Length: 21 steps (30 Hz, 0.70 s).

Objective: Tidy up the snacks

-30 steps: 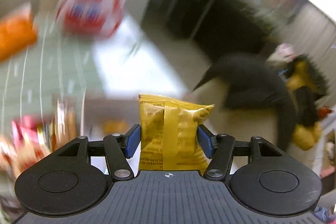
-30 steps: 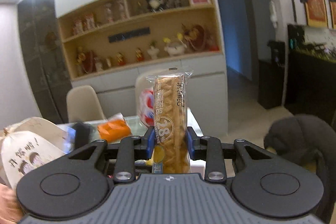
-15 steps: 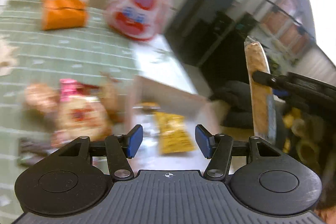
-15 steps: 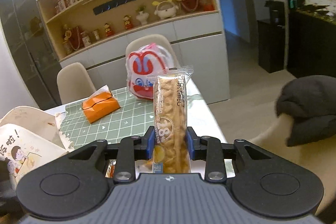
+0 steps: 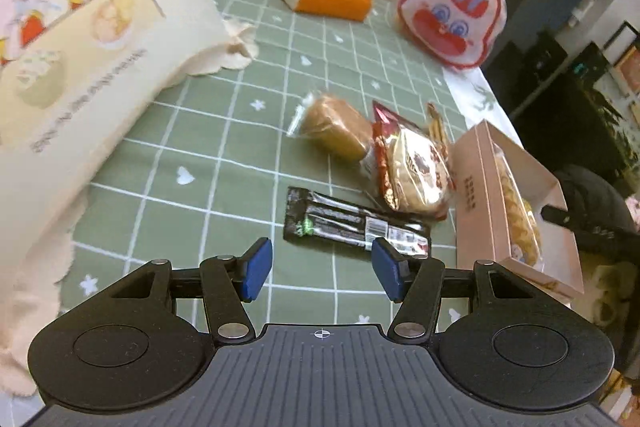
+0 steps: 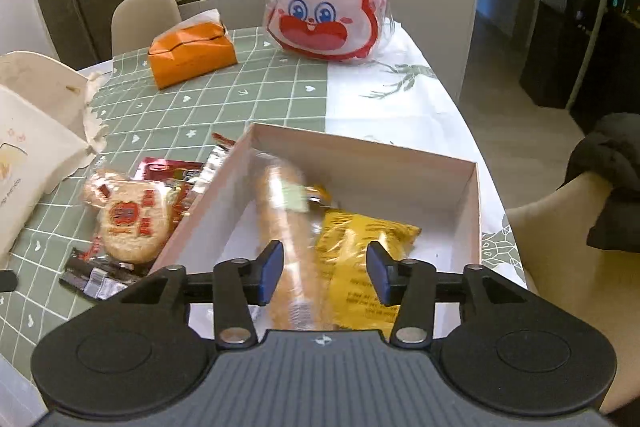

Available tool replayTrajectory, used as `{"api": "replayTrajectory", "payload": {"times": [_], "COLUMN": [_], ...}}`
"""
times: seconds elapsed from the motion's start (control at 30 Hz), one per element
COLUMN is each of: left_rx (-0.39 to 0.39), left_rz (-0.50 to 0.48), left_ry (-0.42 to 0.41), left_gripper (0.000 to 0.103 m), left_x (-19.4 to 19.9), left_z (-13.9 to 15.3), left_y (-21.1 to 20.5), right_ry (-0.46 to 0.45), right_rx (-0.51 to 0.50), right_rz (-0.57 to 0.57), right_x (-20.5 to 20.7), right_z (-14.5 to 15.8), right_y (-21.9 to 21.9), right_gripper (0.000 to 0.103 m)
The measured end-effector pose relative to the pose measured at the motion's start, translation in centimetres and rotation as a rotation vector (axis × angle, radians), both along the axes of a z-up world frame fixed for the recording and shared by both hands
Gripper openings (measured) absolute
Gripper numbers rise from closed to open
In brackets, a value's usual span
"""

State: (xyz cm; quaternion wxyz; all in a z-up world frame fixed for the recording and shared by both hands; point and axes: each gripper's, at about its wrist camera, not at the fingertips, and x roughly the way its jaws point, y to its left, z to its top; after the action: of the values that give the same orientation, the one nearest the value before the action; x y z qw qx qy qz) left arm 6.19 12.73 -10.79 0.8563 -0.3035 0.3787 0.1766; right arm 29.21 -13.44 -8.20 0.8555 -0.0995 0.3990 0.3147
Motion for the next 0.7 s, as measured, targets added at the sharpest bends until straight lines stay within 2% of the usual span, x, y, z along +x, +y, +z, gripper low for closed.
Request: {"api": "replayTrajectory", "payload": {"times": [0.17,0.27,0.33,0.4,0.47,0.5,0.53,0.6,0.67,0.7], "left_rx": [-0.028,-0.032,-0.054,-0.072,-0.070,-0.056,-0.038,-0.023,-0.041,-0.051], "left_rz": [-0.077,-0.103,-0.115,-0.130,-0.143,-0.148,-0.153,-0.150,-0.131,-0.119], "left_ry": [-0.027,-0.026,-0.023,-0.029,-0.035,-0.036,-0.032,-0.022,-0.016,-0.014], "left_gripper": [0.061,0.061,0.061,0.061,0.061,0.061,0.061,0.061,0.061,0.061], "left_x": [1.1,0.2,-0.8,-1.8,-2.9,-3.5,-4.1,-5.2,-6.1,-6.5], "left_z": [-0.2,-0.3,-0.7,-1.0,-1.0,-1.0,-1.0,-1.1,-1.5,-1.7], "left_y": [-0.2,-0.6,-0.5,-0.4,-0.2,-0.1,0.0,0.4,1.1,1.4], "right_ry": [-0.014,-0.006,0.027,0.062,0.081,0.087,0.077,0.020,-0.010,-0.004], "right_rx": [0.026,0.030,0.033,-0.009,-0.098,-0.174,-0.248,-0.383,-0.460,-0.472], "right_rz": [0.075,0.115,0.112,0.074,0.064,0.075,0.081,0.082,0.094,0.093], "right_x": [-2.5,-3.0,-2.0,0.1,2.1,3.1,3.7,4.5,4.7,4.7], "right_z": [2.4,3.0,3.3,3.1,2.2,1.1,0.1,-2.2,-3.9,-4.5], "right_y": [3.2,6.6,9.3,12.9,16.4,18.5,20.1,22.7,24.1,24.5], "right_gripper": [0.069,0.069,0.069,0.069,0.060,0.056,0.046,0.043,0.027,0.027]}}
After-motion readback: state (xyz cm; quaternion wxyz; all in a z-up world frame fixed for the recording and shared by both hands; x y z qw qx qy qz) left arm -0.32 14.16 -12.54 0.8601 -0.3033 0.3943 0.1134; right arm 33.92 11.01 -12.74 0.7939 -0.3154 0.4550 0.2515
